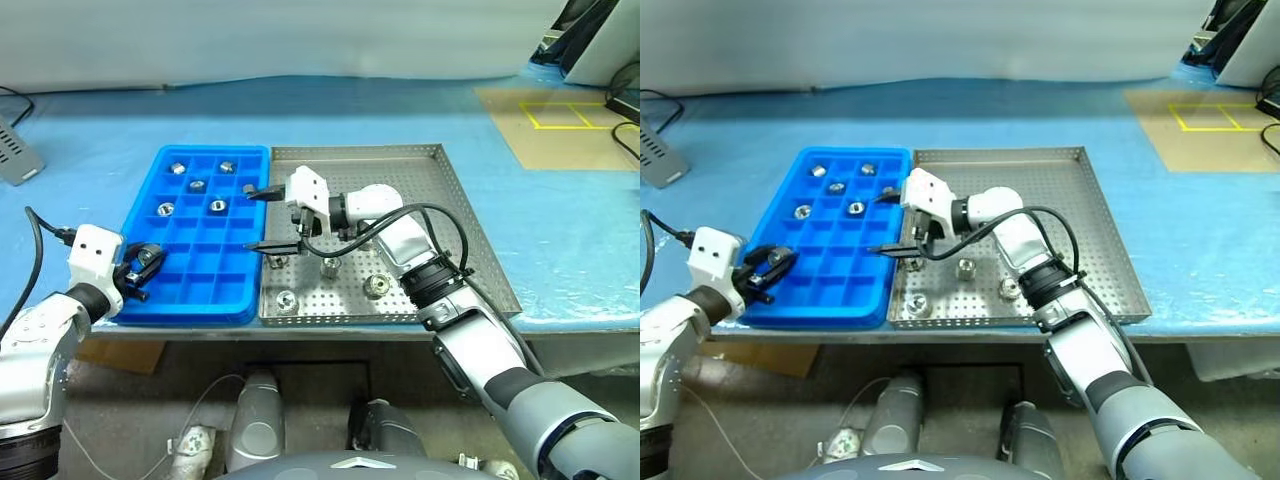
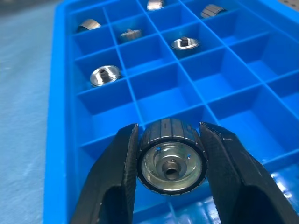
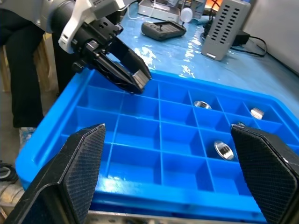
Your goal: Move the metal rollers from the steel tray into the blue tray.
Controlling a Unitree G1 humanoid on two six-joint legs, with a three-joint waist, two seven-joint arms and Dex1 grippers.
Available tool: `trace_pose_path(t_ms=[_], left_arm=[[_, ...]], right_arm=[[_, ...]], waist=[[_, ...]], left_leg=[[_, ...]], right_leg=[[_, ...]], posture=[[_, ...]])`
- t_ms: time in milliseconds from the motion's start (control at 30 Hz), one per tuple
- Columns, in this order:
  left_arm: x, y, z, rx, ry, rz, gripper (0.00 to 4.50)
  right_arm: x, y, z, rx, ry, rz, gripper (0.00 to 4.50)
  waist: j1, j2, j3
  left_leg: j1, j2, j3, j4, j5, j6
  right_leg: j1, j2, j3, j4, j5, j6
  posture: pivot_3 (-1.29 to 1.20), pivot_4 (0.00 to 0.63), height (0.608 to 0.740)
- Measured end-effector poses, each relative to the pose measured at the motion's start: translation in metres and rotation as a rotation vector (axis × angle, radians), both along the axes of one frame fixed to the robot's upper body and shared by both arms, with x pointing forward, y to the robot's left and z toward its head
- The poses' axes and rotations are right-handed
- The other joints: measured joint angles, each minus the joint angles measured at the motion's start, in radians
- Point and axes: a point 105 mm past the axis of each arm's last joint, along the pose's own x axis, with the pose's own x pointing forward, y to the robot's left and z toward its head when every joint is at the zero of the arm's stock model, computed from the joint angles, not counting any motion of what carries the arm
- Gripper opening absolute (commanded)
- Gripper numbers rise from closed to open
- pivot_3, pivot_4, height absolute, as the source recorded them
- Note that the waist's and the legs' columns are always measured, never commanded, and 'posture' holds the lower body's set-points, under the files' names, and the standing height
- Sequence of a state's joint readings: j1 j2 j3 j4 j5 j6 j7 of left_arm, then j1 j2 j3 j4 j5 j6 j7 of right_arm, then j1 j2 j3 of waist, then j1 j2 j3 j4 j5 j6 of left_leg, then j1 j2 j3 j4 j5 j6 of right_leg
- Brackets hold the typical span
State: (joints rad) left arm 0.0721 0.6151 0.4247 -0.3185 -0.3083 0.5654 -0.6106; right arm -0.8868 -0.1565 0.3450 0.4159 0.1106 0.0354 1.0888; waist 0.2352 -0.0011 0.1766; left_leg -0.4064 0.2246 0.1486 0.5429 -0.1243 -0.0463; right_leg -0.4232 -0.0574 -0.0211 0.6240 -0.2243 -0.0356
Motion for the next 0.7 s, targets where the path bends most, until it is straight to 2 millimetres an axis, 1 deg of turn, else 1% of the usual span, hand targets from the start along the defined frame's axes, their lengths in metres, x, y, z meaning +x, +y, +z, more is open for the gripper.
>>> trace_pose_path(t_ms=[33,67,200,333,433,500,633,700], left_arm=[[-0.001,0.002,-0.002,0.003,0.010,-0.001,1.79],[0.000,0.004,-0.003,0.005,0.017,0.008,1.79],[0.005,0.011,0.002,0.008,-0.008,0.048,1.79],[0.003,0.017,0.003,0.013,-0.012,0.076,1.79],[-0.004,0.030,0.006,0.013,-0.018,0.115,1.79],[-0.012,0.038,0.006,0.010,-0.012,0.136,1.79],[-0.025,0.042,0.006,-0.013,-0.010,0.132,1.79],[-0.027,0.043,0.007,-0.006,-0.016,0.132,1.79]], right_arm=[[0.000,0.000,0.000,0.000,-0.001,-0.003,4.50],[0.001,-0.001,0.000,-0.001,0.000,-0.006,4.50],[0.002,-0.001,-0.001,-0.006,-0.005,-0.019,4.50],[0.003,-0.002,-0.001,-0.009,-0.008,-0.028,4.50],[0.004,-0.002,-0.001,-0.008,-0.004,-0.032,4.50],[0.004,-0.003,-0.002,-0.010,-0.001,-0.035,4.50],[0.004,-0.003,-0.003,-0.011,0.002,-0.039,4.50],[0.005,-0.003,-0.003,-0.011,0.003,-0.040,4.50]], waist=[[-0.004,0.000,0.000],[-0.007,0.000,0.000],[-0.027,0.000,0.000],[-0.044,-0.001,0.000],[-0.055,-0.001,0.000],[-0.058,-0.001,0.000],[-0.057,-0.001,0.000],[-0.054,-0.001,0.000]], left_leg=[[-0.001,0.000,0.000,0.000,0.000,0.000],[-0.002,0.001,0.000,0.000,0.001,-0.001],[-0.009,0.001,0.000,0.002,0.000,-0.001],[-0.011,0.001,0.000,0.002,0.000,0.000],[-0.010,0.001,0.000,0.002,0.001,-0.001],[-0.010,0.001,0.000,0.002,0.001,-0.001],[-0.010,0.001,0.000,0.002,0.001,-0.001],[-0.010,0.001,0.000,0.002,0.000,-0.001]], right_leg=[[-0.001,0.001,0.000,-0.001,0.002,-0.005],[-0.002,0.001,-0.001,-0.001,0.002,-0.006],[-0.007,0.001,-0.003,-0.001,0.001,-0.006],[-0.009,0.001,-0.003,-0.001,0.001,-0.006],[-0.009,0.001,-0.003,0.000,0.001,-0.006],[-0.008,0.001,-0.003,0.000,0.001,-0.006],[-0.008,0.001,-0.003,0.000,0.001,-0.007],[-0.008,0.000,-0.003,0.000,0.001,-0.007]], posture=[[0.33,0.150,0.740],[0.33,0.150,0.740],[0.33,0.150,0.740],[0.32,0.150,0.740],[0.32,0.150,0.740],[0.32,0.150,0.740],[0.32,0.150,0.740],[0.32,0.150,0.740]])
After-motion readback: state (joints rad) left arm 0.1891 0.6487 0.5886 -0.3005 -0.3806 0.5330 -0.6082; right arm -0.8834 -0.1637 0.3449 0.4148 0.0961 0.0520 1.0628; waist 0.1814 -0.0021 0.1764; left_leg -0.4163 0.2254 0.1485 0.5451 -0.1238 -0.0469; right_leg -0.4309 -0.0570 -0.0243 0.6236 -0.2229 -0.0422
